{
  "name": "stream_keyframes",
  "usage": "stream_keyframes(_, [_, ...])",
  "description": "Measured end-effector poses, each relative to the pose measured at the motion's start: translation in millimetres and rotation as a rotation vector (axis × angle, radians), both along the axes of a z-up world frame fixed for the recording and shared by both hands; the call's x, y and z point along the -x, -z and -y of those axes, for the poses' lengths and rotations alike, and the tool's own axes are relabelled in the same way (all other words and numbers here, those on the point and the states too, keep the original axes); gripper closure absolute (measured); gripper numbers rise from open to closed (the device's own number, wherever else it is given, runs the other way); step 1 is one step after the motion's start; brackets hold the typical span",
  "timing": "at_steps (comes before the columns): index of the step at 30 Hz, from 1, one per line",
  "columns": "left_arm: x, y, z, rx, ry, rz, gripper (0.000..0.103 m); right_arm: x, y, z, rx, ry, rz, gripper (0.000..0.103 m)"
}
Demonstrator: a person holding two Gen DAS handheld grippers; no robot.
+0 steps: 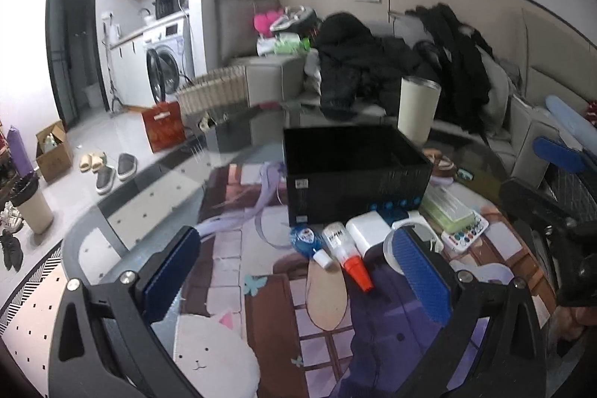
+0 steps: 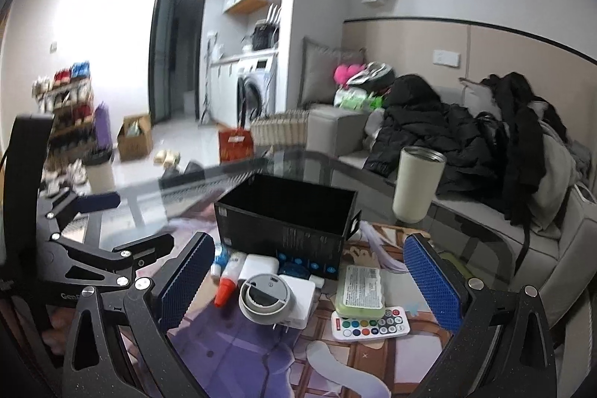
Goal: Organize rigid objects
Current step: 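Lower the left tool to the glue bottle while the right tool approaches the round lid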
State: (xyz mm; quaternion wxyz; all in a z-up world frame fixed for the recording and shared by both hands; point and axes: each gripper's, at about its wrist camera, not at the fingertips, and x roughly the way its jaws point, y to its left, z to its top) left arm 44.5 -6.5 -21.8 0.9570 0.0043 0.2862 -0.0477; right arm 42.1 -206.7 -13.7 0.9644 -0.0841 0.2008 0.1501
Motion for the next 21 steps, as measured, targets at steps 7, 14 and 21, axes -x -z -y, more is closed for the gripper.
stream_keyframes(7, [-22.4,24.3,-1.3,0.02,0.012,-0.152,0.0,-39.0,29.5,-15.1,0.072,-0.067,-0.19,0.0])
stream_keyframes(14, [-37.1,46.8,0.9,-0.014,0.026,-0.27,0.001,-67.7,62.7,-26.3,0.079,-0.124,-0.334,0.007])
stream_keyframes(21, [-42.7,56.4,-6.8,-0.004,0.026,-0.319,0.001,-83.3,86.4,-39.7,0.103,-0.17,-0.448,0.029])
